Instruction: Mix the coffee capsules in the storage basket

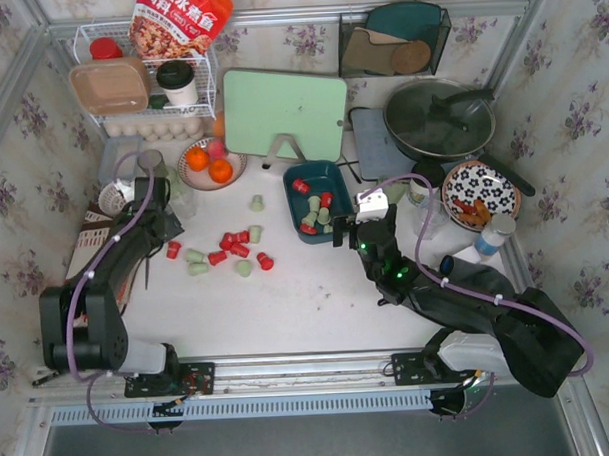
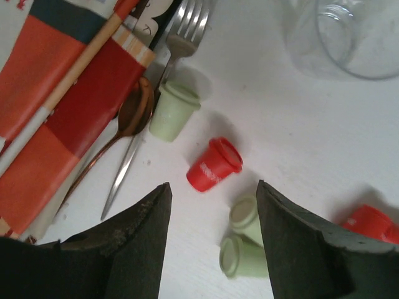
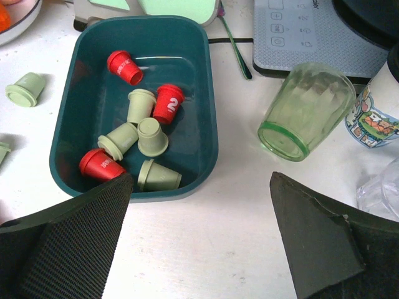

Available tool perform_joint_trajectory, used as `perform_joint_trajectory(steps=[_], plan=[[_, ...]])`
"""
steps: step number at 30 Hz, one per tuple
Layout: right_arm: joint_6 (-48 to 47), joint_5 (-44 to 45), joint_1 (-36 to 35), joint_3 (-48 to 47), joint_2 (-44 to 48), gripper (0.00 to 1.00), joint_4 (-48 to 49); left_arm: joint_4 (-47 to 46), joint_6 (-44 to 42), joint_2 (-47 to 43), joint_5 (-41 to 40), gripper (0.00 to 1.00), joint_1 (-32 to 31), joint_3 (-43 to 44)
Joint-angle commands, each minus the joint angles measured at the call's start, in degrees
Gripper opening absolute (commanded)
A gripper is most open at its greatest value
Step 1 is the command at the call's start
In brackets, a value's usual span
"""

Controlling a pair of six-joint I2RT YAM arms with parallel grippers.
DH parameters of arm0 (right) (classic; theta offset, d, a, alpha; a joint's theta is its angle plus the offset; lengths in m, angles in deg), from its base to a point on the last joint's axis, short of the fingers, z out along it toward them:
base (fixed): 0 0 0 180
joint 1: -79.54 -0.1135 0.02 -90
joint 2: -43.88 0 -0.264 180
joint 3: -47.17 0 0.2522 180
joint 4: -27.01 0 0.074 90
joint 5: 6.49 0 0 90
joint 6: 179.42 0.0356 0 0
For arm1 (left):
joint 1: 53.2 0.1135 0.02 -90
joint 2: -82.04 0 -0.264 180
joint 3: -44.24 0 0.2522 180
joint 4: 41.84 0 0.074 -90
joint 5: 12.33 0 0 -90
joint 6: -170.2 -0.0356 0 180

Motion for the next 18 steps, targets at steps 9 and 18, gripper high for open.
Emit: perform_joint_trajectory(steps=[9, 18], plan=[[0.3, 0.3, 0.0, -0.6, -0.9, 1.00, 1.1, 0.9, -7.5, 15.9, 12.1, 0.49, 12.0, 8.7], [0.5, -0.1, 0.0, -0.6, -1.1, 1.00, 1.2, -0.6, -8.6, 19.2, 13.6, 0.47, 13.7, 9.3]])
